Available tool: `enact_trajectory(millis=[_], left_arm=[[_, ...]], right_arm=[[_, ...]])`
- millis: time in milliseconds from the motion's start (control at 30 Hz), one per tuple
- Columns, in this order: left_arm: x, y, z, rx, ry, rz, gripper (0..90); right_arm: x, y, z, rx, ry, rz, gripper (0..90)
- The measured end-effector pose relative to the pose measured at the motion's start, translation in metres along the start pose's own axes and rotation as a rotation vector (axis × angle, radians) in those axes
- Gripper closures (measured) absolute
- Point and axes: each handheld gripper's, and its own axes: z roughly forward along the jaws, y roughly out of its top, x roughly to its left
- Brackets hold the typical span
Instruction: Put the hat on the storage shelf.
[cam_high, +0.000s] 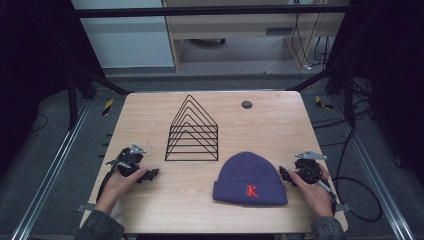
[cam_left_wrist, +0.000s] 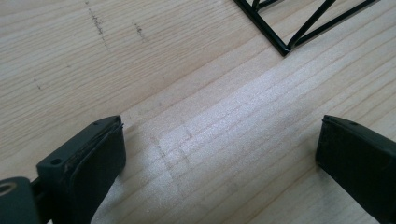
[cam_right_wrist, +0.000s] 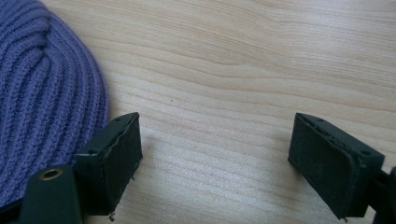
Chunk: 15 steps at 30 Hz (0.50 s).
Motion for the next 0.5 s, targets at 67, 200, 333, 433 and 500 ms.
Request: enact_trajectory(millis=[67,200,333,433,500], left_arm=[[0.0,0.0,0.0,0.0,0.0,-0.001,0.4],[-0.001,0.0,0.0,0.002,-0.001,-0.01,0.0],[-0.001,-0.001,0.0,0.001,-0.003,-0.006,0.0],[-0.002,-0.001,-0.001,0.005,-0.005,-0.004,0.0],[-0.002,-0.001,-0.001,0.006,-0.006,-0.004,0.0]], right_arm=[[0.0,0.0,0.0,0.0,0.0,0.0,17.2],[0.0,0.001,-0.001,0.015,0.0,-0.005,17.0],[0.001,0.005,-0.004,0.017,0.004,-0.004,17.0],[0.008,0.014,-0.008,0.017,0.006,-0.023,20.1],[0.01,0.018,-0.01,0.021,0.012,-0.038,21.4]])
